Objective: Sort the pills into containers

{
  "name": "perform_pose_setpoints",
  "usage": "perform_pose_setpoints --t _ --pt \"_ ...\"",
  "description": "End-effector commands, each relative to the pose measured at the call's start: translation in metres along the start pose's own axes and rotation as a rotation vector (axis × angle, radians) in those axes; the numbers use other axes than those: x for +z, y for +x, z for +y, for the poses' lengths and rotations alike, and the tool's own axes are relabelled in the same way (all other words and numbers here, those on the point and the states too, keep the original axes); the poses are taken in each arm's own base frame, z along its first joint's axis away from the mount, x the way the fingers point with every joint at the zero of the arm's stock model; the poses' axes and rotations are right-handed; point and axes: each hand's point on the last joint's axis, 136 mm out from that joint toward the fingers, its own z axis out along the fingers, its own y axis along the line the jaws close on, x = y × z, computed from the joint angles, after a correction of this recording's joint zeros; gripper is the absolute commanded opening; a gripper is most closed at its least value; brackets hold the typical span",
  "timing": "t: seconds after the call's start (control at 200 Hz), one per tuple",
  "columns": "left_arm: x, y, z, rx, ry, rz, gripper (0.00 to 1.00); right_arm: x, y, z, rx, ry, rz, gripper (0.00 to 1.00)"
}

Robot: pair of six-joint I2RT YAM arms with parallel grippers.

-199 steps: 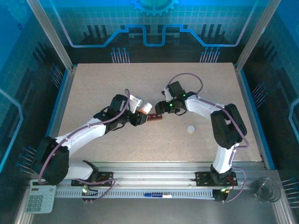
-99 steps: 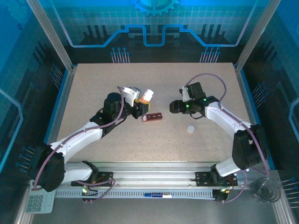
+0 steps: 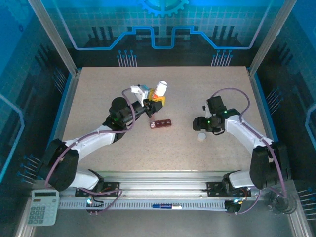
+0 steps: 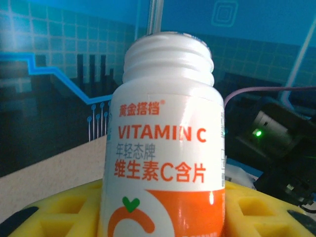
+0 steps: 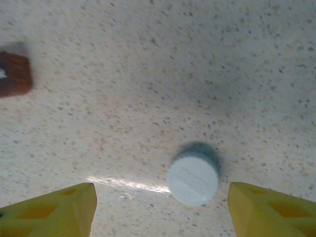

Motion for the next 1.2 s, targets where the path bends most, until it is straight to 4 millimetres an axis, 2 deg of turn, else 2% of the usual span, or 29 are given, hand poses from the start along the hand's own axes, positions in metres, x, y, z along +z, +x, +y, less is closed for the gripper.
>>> perform_pose_setpoints --t 0.0,0.25,0.46,0.76,1.196 --pt "0.003 -0.033 -0.02 0.148 0.083 -0.158 0.0 0.003 0.008 -0.016 -0.012 0.072 0.068 0.72" --pt "0.003 -0.025 -0.03 0.244 0.12 -0.232 0.0 0.02 0.012 -0.019 -0.029 0.091 0.132 0.71" --pt "0.0 -0.014 -0.033 0.251 0.129 -0.263 0.0 0.029 0.013 -0.021 -0.044 0.103 0.159 0.7" --pt "0.003 0.011 -0.043 0.247 0.15 -0.215 0.0 0.043 0.019 -0.021 -0.071 0.121 0.197 0.7" --pt "0.0 0.036 -0.043 0.224 0.13 -0.162 0.0 0.053 0.02 -0.014 -0.118 0.153 0.238 0.65"
